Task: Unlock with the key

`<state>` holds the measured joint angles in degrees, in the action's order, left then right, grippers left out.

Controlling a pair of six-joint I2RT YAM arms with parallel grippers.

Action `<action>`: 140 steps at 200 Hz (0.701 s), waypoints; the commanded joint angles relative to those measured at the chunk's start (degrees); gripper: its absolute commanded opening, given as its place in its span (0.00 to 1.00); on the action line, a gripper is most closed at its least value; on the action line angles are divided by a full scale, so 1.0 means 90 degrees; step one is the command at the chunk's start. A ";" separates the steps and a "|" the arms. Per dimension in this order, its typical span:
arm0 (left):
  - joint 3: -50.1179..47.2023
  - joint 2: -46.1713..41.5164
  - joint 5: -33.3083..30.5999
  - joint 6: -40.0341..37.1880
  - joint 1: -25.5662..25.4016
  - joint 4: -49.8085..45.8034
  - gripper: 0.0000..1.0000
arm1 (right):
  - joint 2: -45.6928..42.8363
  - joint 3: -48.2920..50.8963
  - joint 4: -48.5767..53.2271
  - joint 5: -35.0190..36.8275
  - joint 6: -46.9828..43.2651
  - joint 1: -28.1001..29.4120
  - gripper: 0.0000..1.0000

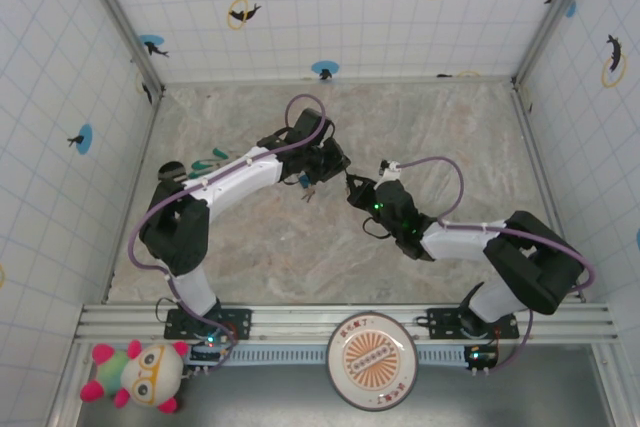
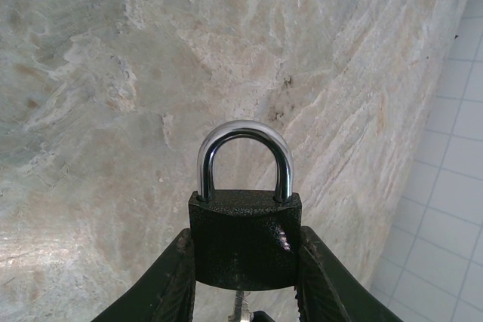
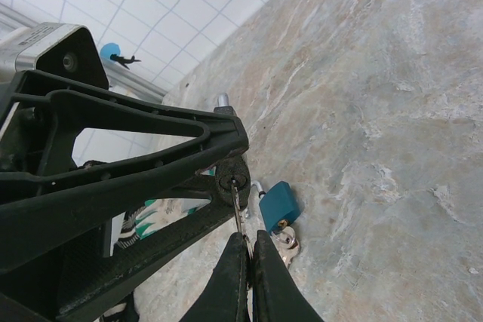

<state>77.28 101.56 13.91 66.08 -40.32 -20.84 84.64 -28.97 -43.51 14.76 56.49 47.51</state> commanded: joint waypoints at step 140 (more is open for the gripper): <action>0.0486 0.0366 0.0039 -0.0409 -0.0205 -0.0940 0.00 | 0.0425 -0.0097 -0.0488 -0.0331 0.0847 -0.0543 0.00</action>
<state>80.68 104.60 11.09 64.27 -40.47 -24.82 88.33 -28.97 -47.24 8.91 62.65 44.49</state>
